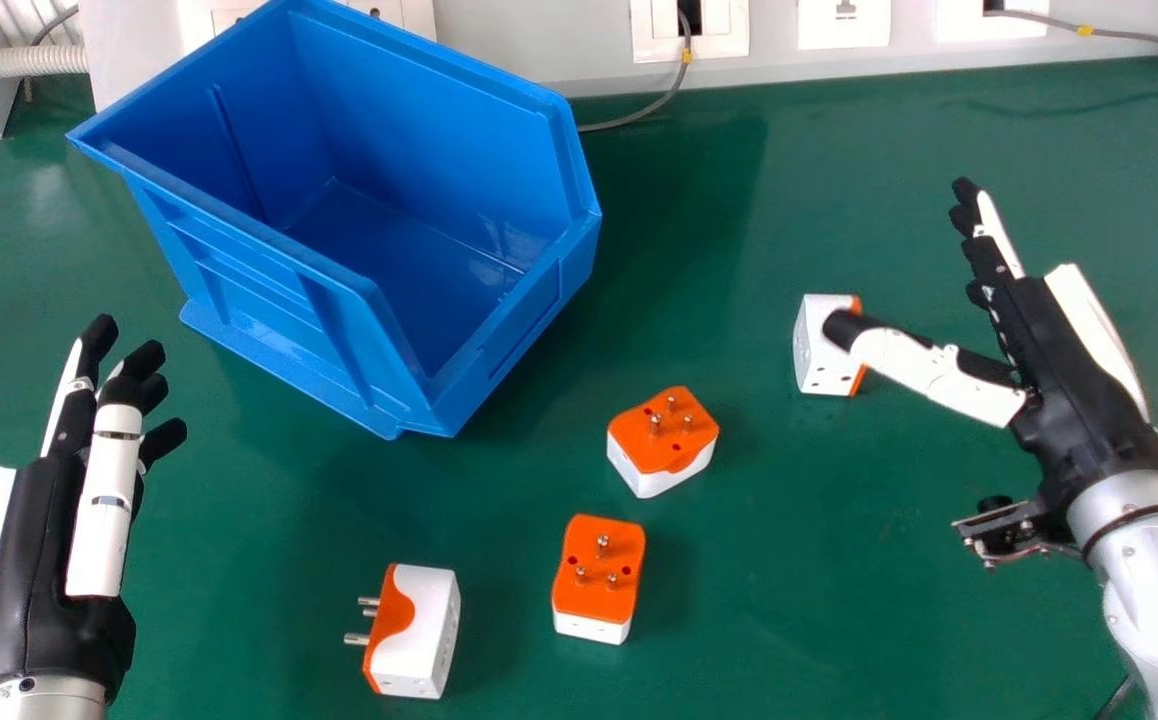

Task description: Pick all objects and put in blue box

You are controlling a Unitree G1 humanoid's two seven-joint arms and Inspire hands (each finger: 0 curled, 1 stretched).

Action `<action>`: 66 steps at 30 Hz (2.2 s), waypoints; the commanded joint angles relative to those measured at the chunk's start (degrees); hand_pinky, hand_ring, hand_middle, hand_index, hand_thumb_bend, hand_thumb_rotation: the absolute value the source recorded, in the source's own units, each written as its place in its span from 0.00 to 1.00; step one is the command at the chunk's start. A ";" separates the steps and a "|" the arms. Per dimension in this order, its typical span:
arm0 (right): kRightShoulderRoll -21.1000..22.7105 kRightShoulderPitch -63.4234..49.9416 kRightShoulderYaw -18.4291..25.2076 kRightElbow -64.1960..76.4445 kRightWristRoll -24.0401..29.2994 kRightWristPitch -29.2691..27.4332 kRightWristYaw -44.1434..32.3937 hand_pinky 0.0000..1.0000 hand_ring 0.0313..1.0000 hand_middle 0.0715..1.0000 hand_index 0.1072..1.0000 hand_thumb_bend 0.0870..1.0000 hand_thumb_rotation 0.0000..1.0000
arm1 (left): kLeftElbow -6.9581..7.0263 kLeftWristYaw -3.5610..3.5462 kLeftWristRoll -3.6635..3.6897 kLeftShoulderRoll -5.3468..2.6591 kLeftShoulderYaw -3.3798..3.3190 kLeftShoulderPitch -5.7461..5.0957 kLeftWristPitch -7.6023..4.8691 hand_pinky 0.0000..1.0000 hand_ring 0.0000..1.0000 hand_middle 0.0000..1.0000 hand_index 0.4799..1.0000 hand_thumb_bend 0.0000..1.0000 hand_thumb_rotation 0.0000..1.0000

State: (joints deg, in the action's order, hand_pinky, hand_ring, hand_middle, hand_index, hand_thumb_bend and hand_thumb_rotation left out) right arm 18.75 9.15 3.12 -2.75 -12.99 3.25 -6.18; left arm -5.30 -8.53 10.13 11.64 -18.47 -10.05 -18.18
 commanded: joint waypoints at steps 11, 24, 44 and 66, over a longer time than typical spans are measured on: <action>5.29 7.26 -2.83 -3.98 -3.45 1.79 -3.60 0.96 1.00 1.00 1.00 0.65 0.32 | 1.54 0.29 -0.18 0.87 -0.90 0.24 -0.13 0.86 0.92 0.92 0.92 0.27 0.92; 12.88 16.51 -10.32 -13.32 -10.68 0.47 -10.39 0.95 1.00 1.00 1.00 0.66 0.28 | 2.61 0.17 -0.04 1.03 -1.07 0.03 0.63 0.85 0.91 0.91 0.90 0.27 0.89; 12.32 30.90 -17.70 -32.14 -16.32 -3.98 -9.59 0.92 0.99 0.99 0.96 0.64 0.23 | 3.66 -0.61 0.45 1.34 -1.28 -0.90 0.72 0.84 0.91 0.91 0.89 0.27 0.87; 10.38 42.96 -25.39 -47.85 -22.93 -5.32 -9.12 0.89 0.95 0.94 0.90 0.63 0.16 | 6.20 -0.99 0.90 0.94 -1.57 -1.78 2.74 0.83 0.90 0.90 0.89 0.28 0.85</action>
State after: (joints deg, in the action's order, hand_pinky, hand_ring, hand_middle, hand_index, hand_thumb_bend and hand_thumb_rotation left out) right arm 29.11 48.87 -21.95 -50.07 -35.43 -1.89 -16.10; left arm -0.90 -9.64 10.45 12.25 -19.45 -11.37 -15.38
